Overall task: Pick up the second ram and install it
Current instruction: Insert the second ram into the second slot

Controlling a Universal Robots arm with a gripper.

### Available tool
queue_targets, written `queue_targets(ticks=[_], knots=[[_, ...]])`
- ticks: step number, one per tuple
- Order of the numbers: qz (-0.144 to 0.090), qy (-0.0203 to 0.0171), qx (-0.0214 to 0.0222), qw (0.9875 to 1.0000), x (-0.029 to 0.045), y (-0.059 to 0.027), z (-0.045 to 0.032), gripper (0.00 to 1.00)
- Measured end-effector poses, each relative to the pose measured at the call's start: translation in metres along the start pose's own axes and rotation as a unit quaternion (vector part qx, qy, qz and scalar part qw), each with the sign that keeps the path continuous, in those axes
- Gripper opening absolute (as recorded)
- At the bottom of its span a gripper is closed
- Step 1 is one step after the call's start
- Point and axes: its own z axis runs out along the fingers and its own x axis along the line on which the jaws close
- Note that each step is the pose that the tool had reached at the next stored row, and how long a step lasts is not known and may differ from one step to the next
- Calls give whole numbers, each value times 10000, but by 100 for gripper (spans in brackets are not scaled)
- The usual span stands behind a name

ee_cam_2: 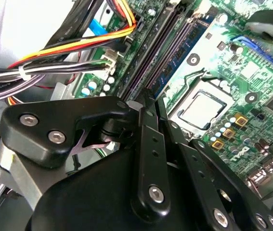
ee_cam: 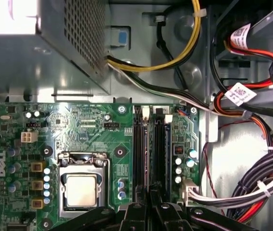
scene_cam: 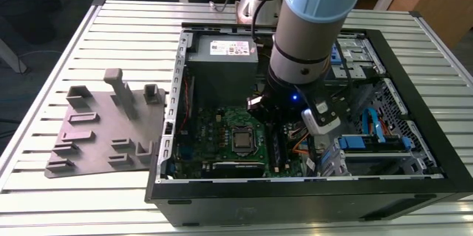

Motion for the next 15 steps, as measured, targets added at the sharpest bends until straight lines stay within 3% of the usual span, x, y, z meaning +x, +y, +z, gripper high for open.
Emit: queue_targets(ticks=[15], knots=[[0,0,3,10000,2,26,34,11]])
